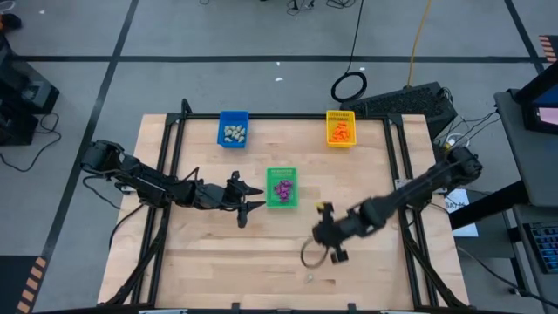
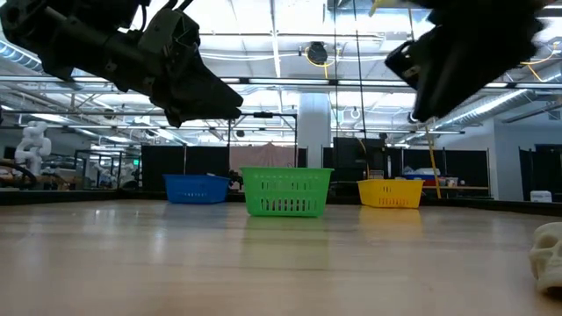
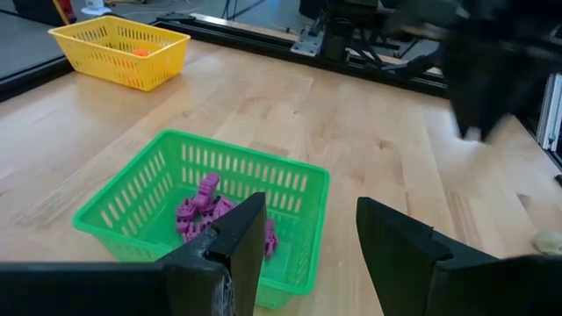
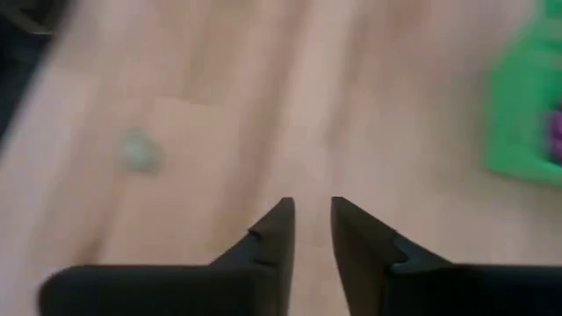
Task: Sort Halloween decoration
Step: Put the white skull toy into the blue bin
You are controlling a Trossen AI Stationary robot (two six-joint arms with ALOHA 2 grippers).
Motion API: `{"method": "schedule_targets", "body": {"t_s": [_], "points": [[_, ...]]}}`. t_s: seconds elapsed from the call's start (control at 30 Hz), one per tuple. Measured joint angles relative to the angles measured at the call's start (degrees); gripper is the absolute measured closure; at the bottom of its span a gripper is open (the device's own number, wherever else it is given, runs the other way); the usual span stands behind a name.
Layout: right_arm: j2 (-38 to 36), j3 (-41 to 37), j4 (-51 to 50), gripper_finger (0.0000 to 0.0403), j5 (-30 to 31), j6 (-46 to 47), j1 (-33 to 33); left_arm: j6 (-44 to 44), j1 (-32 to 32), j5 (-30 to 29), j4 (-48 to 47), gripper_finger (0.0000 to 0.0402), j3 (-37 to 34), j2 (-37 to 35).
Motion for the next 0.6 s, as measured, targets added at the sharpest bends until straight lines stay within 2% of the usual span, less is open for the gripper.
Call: {"method": "schedule_targets", "body": {"t_s": [0.17,0.33,0.6], "points": [[4.50,0.00,8.20,0.0282,-3.76,2.37,5.59,-0.12,0.00,0.00,-0.22,0.0223,0.00,0.00],[11.47,-0.01,17.75,0.0234,-6.02,3.71,8.15,-0.16,0.00,0.00,-1.16,0.0223,0.00,0.00],[19.10,-0.04,24.25,0.0220,-7.50,3.95,8.42,-0.20,-0.04,0.00,-1.30,0.0223,0.00,0.00]]}}
